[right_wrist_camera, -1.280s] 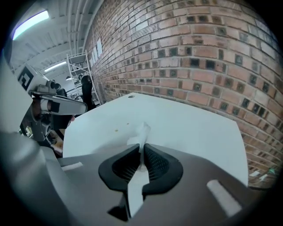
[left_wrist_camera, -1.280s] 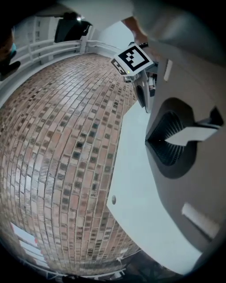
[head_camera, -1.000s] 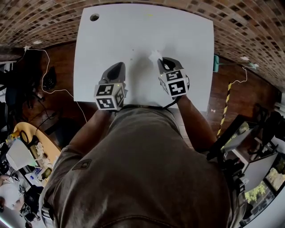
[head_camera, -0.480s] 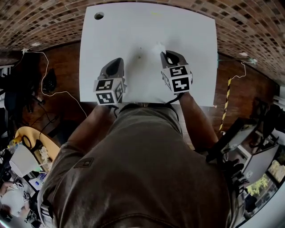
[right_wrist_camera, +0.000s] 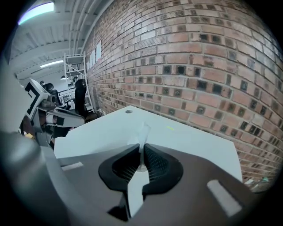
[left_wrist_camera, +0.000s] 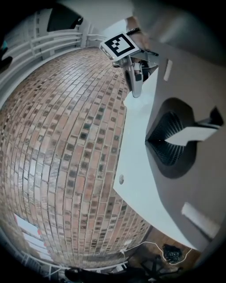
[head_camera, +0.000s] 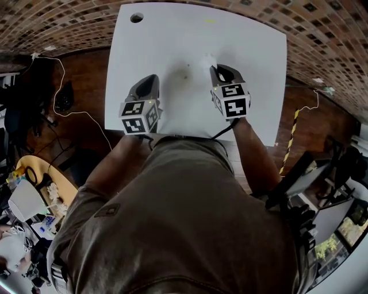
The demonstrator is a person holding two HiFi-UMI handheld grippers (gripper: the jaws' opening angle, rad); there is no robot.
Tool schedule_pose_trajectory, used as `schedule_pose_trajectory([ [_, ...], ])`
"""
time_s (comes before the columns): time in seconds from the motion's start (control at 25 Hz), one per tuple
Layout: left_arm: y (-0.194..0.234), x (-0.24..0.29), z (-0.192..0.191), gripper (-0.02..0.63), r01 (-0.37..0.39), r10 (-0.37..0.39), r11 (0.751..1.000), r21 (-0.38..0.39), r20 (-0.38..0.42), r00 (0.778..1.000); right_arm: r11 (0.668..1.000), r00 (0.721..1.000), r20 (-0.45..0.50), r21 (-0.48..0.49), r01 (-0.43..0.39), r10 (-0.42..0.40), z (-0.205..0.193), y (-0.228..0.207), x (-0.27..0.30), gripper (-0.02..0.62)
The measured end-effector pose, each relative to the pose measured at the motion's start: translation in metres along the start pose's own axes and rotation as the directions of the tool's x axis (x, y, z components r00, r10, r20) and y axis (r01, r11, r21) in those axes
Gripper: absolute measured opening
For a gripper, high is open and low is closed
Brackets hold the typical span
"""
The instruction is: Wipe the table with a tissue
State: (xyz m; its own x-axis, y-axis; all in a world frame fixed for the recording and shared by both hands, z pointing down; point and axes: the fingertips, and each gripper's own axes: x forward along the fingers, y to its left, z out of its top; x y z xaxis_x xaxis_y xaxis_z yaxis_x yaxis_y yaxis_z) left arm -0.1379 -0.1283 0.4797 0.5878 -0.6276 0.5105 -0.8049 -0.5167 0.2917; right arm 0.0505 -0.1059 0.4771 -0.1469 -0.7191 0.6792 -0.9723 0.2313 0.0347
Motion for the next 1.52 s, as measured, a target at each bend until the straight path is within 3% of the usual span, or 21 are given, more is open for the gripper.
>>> schedule_pose_trajectory([
  [0.84,0.015,0.033,-0.019,0.002,-0.038,0.033,0.997,-0.074,-0.070,0.997,0.994,0.989,-0.100,0.037,-0.104,0.108,-0.026,-0.005,0.082,0.038],
  [1.08,0.022,0.032,-0.024,0.002,-0.051,0.043,0.995,-0.087,-0.085,0.995,0.994,0.983,-0.147,0.019,-0.107,0.109,-0.042,-0.001,0.099,0.038],
  [1.52,0.026,0.030,-0.029,0.002,-0.067,0.057,0.992,-0.107,-0.095,0.994,0.989,0.978,-0.150,-0.015,-0.149,0.145,-0.039,0.016,0.106,0.038],
])
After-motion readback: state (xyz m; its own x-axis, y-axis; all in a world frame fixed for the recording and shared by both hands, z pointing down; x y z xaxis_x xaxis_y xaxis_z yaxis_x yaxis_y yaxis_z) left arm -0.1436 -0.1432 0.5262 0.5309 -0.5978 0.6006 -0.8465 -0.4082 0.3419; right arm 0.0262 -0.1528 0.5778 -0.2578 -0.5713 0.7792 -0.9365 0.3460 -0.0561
